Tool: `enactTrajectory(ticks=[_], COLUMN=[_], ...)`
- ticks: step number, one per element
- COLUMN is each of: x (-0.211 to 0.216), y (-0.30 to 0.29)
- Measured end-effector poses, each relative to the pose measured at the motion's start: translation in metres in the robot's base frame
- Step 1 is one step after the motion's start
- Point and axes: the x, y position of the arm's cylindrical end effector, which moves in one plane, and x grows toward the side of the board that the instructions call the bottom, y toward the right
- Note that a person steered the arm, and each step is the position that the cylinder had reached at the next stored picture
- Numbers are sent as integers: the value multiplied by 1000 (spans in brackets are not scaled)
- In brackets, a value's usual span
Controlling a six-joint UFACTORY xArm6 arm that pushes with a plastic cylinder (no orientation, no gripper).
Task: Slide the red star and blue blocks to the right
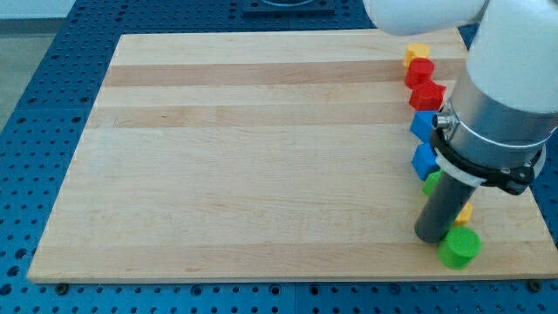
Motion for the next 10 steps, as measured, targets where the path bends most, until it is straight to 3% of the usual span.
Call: enactTrajectory(ticks=[2, 4, 6, 7, 10], x=[-10, -98, -220, -235, -228], y=[-17, -20, -20, -20, -2])
